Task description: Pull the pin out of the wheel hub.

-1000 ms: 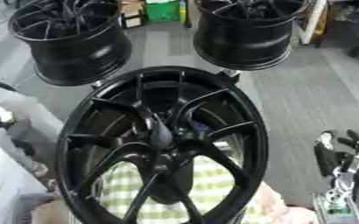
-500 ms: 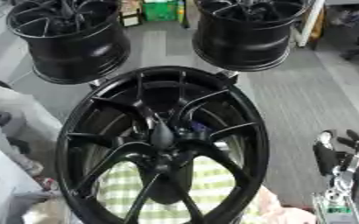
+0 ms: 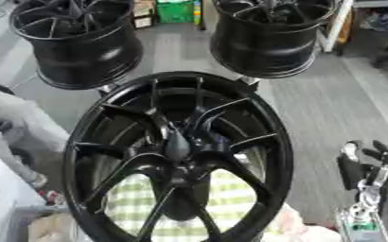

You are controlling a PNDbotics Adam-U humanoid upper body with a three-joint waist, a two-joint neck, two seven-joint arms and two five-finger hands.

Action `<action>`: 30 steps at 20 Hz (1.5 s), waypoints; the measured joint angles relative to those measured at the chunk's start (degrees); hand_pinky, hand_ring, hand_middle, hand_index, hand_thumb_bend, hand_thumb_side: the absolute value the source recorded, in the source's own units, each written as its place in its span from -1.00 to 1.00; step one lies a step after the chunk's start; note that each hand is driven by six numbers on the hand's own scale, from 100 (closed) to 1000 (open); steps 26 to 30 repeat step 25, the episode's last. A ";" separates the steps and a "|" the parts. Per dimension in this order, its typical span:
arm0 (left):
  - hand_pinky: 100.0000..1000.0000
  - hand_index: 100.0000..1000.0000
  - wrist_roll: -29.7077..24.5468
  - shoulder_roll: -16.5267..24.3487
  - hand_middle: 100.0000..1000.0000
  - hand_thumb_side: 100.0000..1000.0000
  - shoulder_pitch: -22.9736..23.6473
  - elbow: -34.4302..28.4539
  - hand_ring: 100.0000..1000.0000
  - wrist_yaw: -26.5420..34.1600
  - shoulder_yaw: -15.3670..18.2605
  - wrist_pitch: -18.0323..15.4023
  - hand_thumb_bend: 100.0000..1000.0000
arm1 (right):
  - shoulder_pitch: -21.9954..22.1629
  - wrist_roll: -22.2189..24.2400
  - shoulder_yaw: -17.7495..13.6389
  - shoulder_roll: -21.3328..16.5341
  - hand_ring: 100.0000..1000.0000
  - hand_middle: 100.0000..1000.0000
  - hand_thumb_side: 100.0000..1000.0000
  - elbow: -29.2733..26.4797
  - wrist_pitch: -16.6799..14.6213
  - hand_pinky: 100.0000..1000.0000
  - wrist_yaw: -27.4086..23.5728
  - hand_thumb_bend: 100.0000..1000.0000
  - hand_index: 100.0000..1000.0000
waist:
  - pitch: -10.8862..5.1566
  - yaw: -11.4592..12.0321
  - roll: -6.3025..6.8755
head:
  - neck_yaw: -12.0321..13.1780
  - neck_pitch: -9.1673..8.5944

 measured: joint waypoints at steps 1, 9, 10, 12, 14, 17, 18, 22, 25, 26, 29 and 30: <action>0.03 0.44 -2.51 -1.00 0.08 0.22 1.17 -3.29 -0.26 5.40 0.93 2.51 -1.00 | -0.17 0.06 0.12 0.06 -0.29 0.26 -0.25 -0.04 -0.03 -0.15 0.00 -1.00 0.65 | 0.04 0.05 -0.09 | 0.01 0.00; 0.01 0.37 -25.09 -13.12 0.01 0.68 7.53 -29.12 -0.26 28.37 7.30 25.50 -1.00 | -0.65 0.26 0.63 0.69 -0.30 0.26 -0.26 -0.21 -0.15 -0.15 0.00 -1.00 0.65 | 0.51 0.17 -0.91 | 0.04 0.00; 0.01 0.37 -26.38 -14.80 0.00 0.69 8.22 -31.58 -0.26 28.44 7.84 27.77 -1.00 | -0.79 0.28 0.64 0.85 -0.30 0.26 -0.26 -0.27 -0.14 -0.15 0.00 -1.00 0.65 | 0.58 0.06 -1.02 | 0.05 0.00; 0.01 0.37 -27.62 -18.17 0.01 0.72 9.16 -35.99 -0.26 27.71 8.58 32.20 -1.00 | -0.83 0.26 0.65 0.98 -0.30 0.25 -0.27 -0.53 -0.14 -0.16 0.00 -1.00 0.64 | 0.76 0.05 -1.16 | 0.05 0.00; 0.01 0.36 -27.70 -21.21 0.00 0.75 9.91 -39.93 -0.26 26.06 9.01 35.99 -1.00 | -0.85 0.17 0.66 1.04 -0.30 0.25 -0.27 -0.66 -0.17 -0.16 0.02 -1.00 0.64 | 0.80 0.08 -1.31 | 0.09 0.00; 0.01 0.36 -26.82 -24.82 -0.02 0.77 11.55 -44.60 -0.26 23.78 9.33 40.40 -1.00 | -0.93 0.05 0.81 1.18 -0.30 0.25 -0.27 -1.21 -0.17 -0.16 0.20 -1.00 0.64 | 1.07 -0.01 -1.35 | 0.18 0.00; 0.00 0.35 -26.47 -25.65 -0.02 0.77 11.97 -45.80 -0.26 23.25 9.33 41.55 -1.00 | -0.98 -0.08 0.84 1.29 -0.30 0.25 -0.27 -1.26 -0.14 -0.16 0.26 -1.00 0.64 | 1.11 -0.03 -1.35 | 0.18 0.00; 0.01 0.35 -25.17 -27.55 -0.02 0.80 13.67 -48.69 -0.26 21.90 9.11 44.39 -1.00 | -1.35 -0.37 1.01 1.41 -0.30 0.24 -0.27 -1.62 -0.13 -0.16 0.35 -1.00 0.64 | 1.24 0.00 -1.31 | 0.27 0.00; 0.01 0.36 -25.33 -28.00 -0.02 0.82 14.30 -49.39 -0.26 21.40 8.26 45.00 -1.00 | -1.36 -0.36 1.28 1.43 -0.30 0.24 -0.27 -1.85 -0.14 -0.16 0.55 -1.00 0.64 | 1.25 -0.09 -1.30 | 0.28 0.00; 0.01 0.36 -25.33 -28.00 -0.02 0.82 14.30 -49.39 -0.26 21.40 8.26 45.00 -1.00 | -1.36 -0.36 1.28 1.43 -0.30 0.24 -0.27 -1.85 -0.14 -0.16 0.55 -1.00 0.64 | 1.25 -0.09 -1.30 | 0.28 0.00; 0.01 0.36 -25.33 -28.00 -0.02 0.82 14.30 -49.39 -0.26 21.40 8.26 45.00 -1.00 | -1.36 -0.36 1.28 1.43 -0.30 0.24 -0.27 -1.85 -0.14 -0.16 0.55 -1.00 0.64 | 1.25 -0.09 -1.30 | 0.28 0.00; 0.01 0.36 -25.33 -28.00 -0.02 0.82 14.30 -49.39 -0.26 21.40 8.26 45.00 -1.00 | -1.36 -0.36 1.28 1.43 -0.30 0.24 -0.27 -1.85 -0.14 -0.16 0.55 -1.00 0.64 | 1.25 -0.09 -1.30 | 0.28 0.00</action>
